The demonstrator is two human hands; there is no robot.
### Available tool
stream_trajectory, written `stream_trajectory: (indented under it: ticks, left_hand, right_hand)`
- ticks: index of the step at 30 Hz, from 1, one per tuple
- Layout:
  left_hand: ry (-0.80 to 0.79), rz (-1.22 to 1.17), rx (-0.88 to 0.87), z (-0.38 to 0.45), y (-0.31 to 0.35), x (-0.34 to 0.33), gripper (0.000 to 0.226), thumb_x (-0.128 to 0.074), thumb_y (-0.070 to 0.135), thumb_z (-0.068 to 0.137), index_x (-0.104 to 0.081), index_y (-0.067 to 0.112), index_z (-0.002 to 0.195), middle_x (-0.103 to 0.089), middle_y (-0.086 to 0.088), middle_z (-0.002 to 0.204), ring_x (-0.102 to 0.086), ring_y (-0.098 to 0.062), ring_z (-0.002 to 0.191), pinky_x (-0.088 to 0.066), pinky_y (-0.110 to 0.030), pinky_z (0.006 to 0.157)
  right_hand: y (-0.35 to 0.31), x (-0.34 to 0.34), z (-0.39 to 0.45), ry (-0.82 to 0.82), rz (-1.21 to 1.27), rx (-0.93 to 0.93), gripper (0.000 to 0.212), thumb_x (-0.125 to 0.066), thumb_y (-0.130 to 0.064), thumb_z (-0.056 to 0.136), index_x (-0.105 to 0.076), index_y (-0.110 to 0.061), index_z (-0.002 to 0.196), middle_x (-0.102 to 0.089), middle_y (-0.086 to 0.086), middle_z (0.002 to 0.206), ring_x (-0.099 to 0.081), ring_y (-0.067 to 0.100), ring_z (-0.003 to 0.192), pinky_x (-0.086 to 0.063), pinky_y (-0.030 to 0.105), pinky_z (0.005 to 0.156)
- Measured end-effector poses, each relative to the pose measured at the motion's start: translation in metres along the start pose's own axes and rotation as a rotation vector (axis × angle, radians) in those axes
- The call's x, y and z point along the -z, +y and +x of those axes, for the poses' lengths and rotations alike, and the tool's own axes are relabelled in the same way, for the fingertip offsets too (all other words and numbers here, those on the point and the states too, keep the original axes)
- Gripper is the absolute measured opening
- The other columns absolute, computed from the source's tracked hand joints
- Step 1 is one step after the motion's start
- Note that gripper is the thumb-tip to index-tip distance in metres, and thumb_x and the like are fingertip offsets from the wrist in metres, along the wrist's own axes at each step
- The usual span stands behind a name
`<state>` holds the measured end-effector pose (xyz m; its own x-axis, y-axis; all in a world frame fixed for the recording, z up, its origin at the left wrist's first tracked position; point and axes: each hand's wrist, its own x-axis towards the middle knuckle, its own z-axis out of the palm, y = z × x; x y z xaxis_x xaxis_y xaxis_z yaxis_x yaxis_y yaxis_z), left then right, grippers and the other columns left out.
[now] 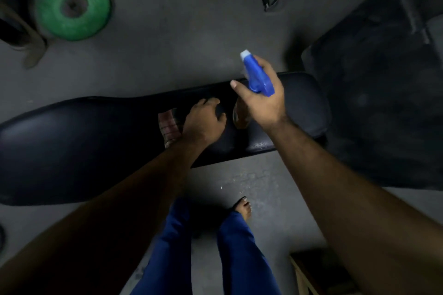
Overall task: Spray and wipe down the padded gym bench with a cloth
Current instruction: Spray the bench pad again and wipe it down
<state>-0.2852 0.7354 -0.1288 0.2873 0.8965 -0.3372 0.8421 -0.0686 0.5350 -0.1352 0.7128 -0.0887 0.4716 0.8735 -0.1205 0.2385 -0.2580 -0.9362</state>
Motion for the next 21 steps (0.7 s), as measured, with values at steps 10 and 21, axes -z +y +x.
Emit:
stream_trajectory:
  ticks: [10, 21]
  left_hand:
    - [0.076, -0.034, 0.071, 0.013, -0.017, 0.004, 0.041, -0.056, 0.013, 0.088, -0.057, 0.006, 0.128, -0.058, -0.02, 0.124, -0.055, -0.037, 0.114, -0.042, -0.038, 0.099]
    - [0.139, 0.221, 0.051, 0.038, -0.084, -0.009, 0.038, -0.053, 0.023, 0.08, -0.061, 0.007, 0.112, -0.061, -0.017, 0.115, -0.059, -0.036, 0.106, -0.047, -0.048, 0.084]
  right_hand:
    - [-0.017, -0.007, 0.013, -0.046, -0.071, 0.045, 0.018, -0.08, -0.039, 0.08, -0.071, -0.029, 0.093, -0.067, -0.02, 0.075, -0.062, 0.0, 0.074, -0.054, 0.028, 0.081]
    - [0.016, -0.05, 0.011, -0.262, -0.097, -0.266, 0.017, -0.075, -0.022, 0.086, -0.065, -0.023, 0.072, -0.063, -0.011, 0.059, -0.06, 0.009, 0.047, -0.055, 0.033, 0.054]
